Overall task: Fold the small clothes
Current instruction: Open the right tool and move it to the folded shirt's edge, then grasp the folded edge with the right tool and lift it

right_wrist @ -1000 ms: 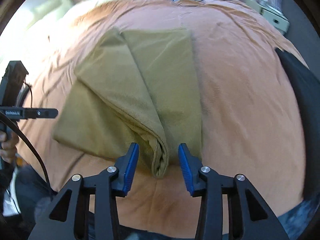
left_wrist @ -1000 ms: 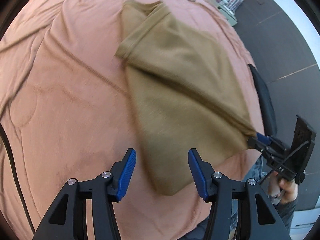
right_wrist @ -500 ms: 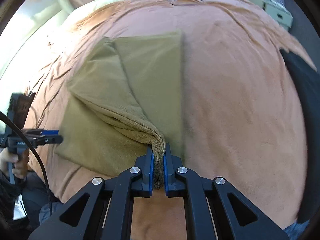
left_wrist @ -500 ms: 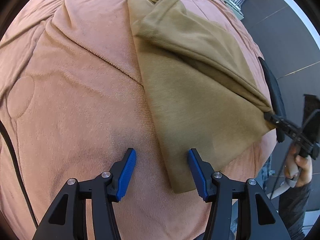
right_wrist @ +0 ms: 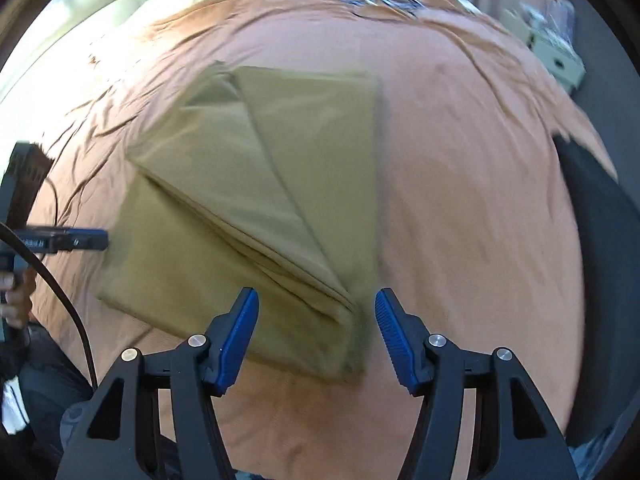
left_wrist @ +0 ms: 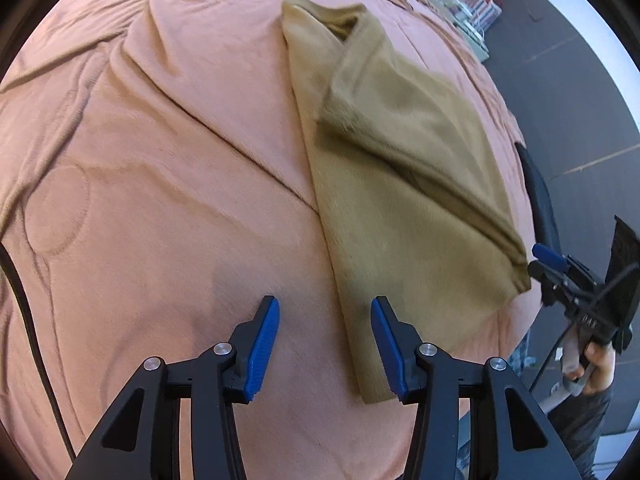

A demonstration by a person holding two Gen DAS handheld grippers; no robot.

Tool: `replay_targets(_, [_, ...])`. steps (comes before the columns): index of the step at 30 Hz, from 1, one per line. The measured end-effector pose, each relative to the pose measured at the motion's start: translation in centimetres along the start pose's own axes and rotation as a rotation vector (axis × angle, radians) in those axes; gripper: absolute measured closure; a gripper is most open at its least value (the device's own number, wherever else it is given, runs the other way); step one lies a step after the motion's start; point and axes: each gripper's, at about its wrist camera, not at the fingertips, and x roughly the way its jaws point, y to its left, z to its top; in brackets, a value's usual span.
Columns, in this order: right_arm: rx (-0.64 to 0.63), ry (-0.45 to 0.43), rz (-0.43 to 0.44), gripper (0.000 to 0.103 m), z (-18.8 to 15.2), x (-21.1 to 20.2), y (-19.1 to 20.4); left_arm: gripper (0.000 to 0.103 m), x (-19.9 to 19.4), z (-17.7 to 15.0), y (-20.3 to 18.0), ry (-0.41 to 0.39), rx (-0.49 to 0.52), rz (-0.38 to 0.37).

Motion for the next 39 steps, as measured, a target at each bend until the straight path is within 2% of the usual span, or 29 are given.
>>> replay_targets(5, [-0.109, -0.017, -0.01, 0.044, 2.0, 0.7, 3.7, 0.052, -1.1, 0.9, 0.8, -0.043, -0.023, -0.015])
replay_targets(7, [-0.147, -0.027, -0.01, 0.05, 2.9, 1.2, 4.9, 0.054, -1.5, 1.3, 1.4, -0.051, -0.031, -0.021])
replay_targets(9, [-0.175, -0.024, 0.011, 0.063, 3.5, 2.0, 5.5, 0.054, -1.8, 1.7, 1.9, -0.06, -0.038, -0.029])
replay_targets(13, [-0.259, -0.025, 0.03, 0.067, 4.9, 3.2, 8.3, 0.054, -2.2, 2.4, 2.7, -0.067, -0.056, -0.039])
replay_targets(15, [-0.306, -0.015, 0.047, 0.072, 5.5, 4.0, 9.3, 0.054, -2.3, 2.6, 3.0, -0.066, -0.058, -0.044])
replay_targets(21, [-0.414, 0.015, 0.063, 0.073, 7.2, 6.9, 11.5, 0.054, -2.6, 3.4, 4.4, -0.069, -0.072, -0.046])
replay_targets(26, [-0.419, 0.06, 0.019, 0.073, 8.2, 10.2, 11.8, 0.054, -2.8, 3.6, 5.2, -0.067, -0.079, -0.041])
replay_targets(32, [-0.42, 0.047, 0.018, 0.073, 8.5, 11.4, 12.4, 0.054, -2.7, 3.5, 5.8, -0.062, -0.091, -0.026])
replay_targets(35, [-0.449, 0.027, -0.016, 0.095, 8.5, 11.0, 12.9, 0.054, -2.6, 3.6, 5.7, -0.06, -0.095, -0.03])
replay_targets(39, [-0.368, -0.021, 0.036, 0.098, 9.6, 8.7, 11.5, 0.054, -2.9, 4.0, 4.9, -0.066, -0.08, -0.027])
